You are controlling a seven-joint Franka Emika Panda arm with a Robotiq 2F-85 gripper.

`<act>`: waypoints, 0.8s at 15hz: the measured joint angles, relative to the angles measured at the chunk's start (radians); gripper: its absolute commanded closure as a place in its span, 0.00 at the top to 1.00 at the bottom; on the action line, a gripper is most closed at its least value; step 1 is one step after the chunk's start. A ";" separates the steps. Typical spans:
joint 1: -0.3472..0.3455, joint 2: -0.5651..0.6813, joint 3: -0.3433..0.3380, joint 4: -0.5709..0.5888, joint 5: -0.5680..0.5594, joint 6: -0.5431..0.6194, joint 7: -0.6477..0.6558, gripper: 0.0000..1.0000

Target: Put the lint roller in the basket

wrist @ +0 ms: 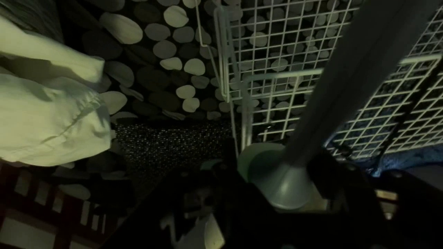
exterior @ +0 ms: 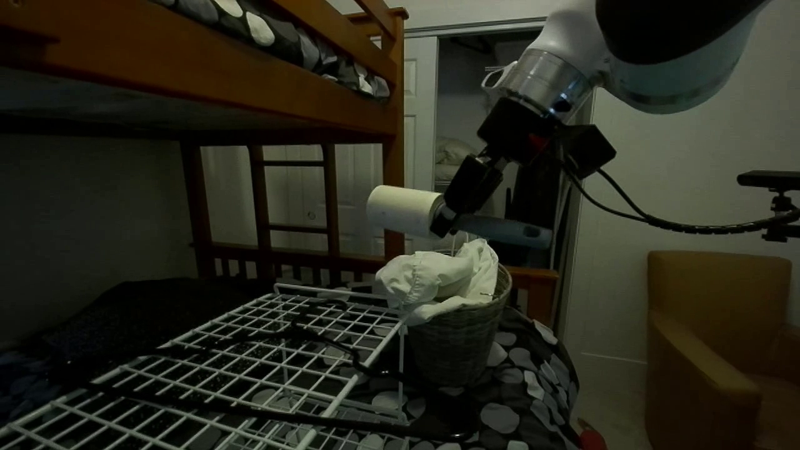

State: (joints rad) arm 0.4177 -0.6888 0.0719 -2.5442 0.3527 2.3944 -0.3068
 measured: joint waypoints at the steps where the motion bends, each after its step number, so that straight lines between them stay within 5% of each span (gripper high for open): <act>1: -0.004 -0.009 -0.053 -0.003 0.008 0.000 -0.017 0.27; 7: -0.007 0.083 -0.359 0.090 0.102 -0.058 -0.251 0.27; 12: -0.024 0.336 -0.474 0.308 0.291 -0.280 -0.439 0.27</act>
State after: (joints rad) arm 0.3941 -0.3528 -0.4025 -2.2358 0.6432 2.1143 -0.7453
